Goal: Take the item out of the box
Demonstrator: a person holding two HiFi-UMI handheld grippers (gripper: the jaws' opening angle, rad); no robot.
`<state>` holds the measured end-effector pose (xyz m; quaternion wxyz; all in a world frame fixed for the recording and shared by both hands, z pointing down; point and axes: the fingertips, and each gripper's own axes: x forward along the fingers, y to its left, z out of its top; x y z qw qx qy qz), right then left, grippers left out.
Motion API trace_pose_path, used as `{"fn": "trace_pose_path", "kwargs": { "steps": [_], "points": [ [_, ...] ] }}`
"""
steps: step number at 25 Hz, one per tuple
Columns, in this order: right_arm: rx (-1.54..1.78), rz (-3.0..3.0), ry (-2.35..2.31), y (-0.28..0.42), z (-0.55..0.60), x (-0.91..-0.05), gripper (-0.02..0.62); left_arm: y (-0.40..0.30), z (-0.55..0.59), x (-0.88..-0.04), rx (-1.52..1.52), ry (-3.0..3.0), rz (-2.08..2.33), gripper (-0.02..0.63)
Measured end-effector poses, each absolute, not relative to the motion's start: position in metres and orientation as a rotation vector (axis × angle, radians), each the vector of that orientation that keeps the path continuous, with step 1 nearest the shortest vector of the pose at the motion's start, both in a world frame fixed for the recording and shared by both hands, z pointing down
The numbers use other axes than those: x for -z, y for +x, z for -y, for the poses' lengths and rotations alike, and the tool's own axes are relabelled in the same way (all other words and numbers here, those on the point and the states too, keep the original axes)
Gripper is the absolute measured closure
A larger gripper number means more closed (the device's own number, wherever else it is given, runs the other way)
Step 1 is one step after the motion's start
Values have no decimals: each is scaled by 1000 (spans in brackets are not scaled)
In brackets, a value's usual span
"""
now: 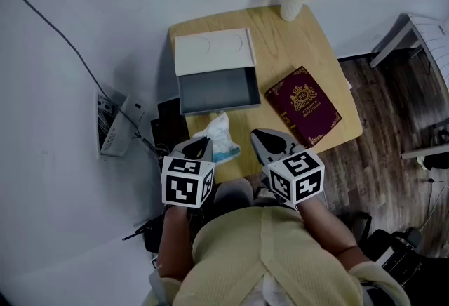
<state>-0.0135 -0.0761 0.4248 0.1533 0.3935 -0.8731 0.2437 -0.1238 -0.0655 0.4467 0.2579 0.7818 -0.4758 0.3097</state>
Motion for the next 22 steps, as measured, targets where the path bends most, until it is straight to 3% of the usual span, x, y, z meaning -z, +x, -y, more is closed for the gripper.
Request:
{"fn": "trace_pose_path", "kwargs": {
  "steps": [22],
  "points": [
    [-722, 2500, 1132, -14, 80, -430, 566, -118, 64, -452, -856, 2115, 1262, 578]
  ]
}}
